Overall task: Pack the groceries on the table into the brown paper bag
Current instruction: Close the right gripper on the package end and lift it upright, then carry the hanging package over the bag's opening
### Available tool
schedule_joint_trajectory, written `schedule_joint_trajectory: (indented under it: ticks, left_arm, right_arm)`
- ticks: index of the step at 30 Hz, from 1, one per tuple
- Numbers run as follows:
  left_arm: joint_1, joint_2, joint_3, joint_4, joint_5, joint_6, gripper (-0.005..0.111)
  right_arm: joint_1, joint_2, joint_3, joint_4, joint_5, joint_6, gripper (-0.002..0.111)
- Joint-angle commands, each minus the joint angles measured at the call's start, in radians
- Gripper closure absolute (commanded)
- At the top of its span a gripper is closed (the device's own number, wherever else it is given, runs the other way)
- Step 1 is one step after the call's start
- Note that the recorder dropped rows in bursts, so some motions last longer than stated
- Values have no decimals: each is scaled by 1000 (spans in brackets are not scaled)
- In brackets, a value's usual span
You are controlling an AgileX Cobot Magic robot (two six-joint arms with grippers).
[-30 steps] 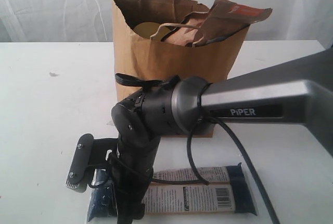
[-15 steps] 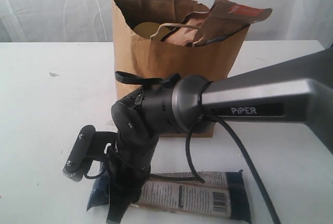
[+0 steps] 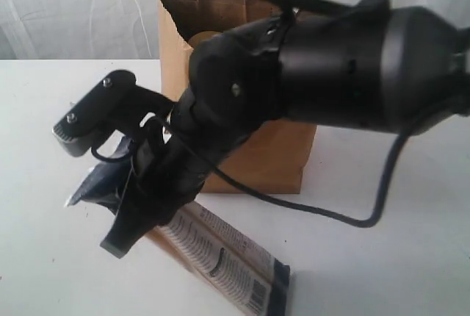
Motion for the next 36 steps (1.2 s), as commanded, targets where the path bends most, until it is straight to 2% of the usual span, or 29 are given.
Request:
schedule_joint_trajectory:
  ticks: [1,8,12,16,26,36]
  left_arm:
    - [-7,-5,0,0,-5,0,107]
    - [-7,-5,0,0,-5,0,107]
    - [-7,-5,0,0,-5,0,107]
    - [-7,-5,0,0,-5,0,107]
    - [-7,-5,0,0,-5,0,107]
    - [-7,-5,0,0,-5,0,107]
  right_arm:
    - [-3,-114,-1,13,8,67,108]
    - [-1,-283,54,14,-26,123,108]
    - [-1,-394,133,14,-81,148,108]
    - [-1,-480,202,31,-63,148,108]
    - [-1,-601,297,97,-93,145,108]
    - [-1,-598,282,308,-419,111,108]
